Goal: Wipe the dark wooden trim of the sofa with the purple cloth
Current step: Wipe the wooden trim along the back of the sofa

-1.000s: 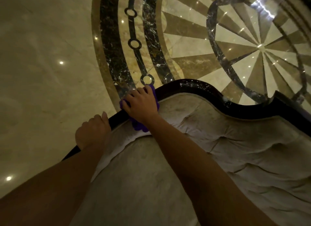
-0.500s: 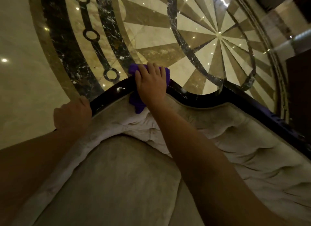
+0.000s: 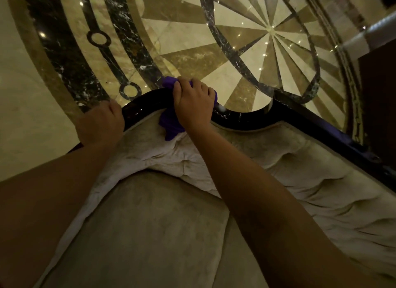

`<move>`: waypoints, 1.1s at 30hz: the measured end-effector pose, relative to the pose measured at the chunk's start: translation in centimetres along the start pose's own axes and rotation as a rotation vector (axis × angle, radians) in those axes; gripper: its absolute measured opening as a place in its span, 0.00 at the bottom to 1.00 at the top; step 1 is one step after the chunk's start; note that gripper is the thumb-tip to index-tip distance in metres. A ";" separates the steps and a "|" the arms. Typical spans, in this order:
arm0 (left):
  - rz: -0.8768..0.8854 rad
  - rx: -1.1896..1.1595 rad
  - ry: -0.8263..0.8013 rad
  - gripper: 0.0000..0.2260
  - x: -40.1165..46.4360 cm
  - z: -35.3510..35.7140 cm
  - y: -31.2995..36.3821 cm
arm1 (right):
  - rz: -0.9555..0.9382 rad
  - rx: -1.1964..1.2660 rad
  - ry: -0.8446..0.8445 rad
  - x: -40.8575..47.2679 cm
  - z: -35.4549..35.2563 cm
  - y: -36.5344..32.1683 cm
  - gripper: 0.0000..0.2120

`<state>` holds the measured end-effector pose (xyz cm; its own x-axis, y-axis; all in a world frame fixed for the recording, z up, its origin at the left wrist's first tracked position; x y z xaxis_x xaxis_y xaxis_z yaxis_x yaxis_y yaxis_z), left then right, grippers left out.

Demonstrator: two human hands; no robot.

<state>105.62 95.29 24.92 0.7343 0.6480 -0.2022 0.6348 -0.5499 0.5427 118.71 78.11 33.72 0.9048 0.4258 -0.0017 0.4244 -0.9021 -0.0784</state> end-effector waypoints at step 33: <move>0.550 0.234 -0.027 0.29 -0.7 1.8 4.1 | 0.214 -1.646 -0.733 -1.2 -10.5 9.7 0.18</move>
<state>108.17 91.62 25.83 0.9742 0.2231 0.0354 0.1933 -0.9043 0.3805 122.14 68.10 43.43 0.9386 -0.1630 -0.3041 0.3240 0.1138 0.9392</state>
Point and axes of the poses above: each hand's wrist, its own x-axis towards the middle knuckle, its own z-axis out of the palm, y = z × x, the point moved 4 cm from there along x, towards the middle knuckle, and after that the axes turned 15 degrees about -y, right-handed, at the moved point
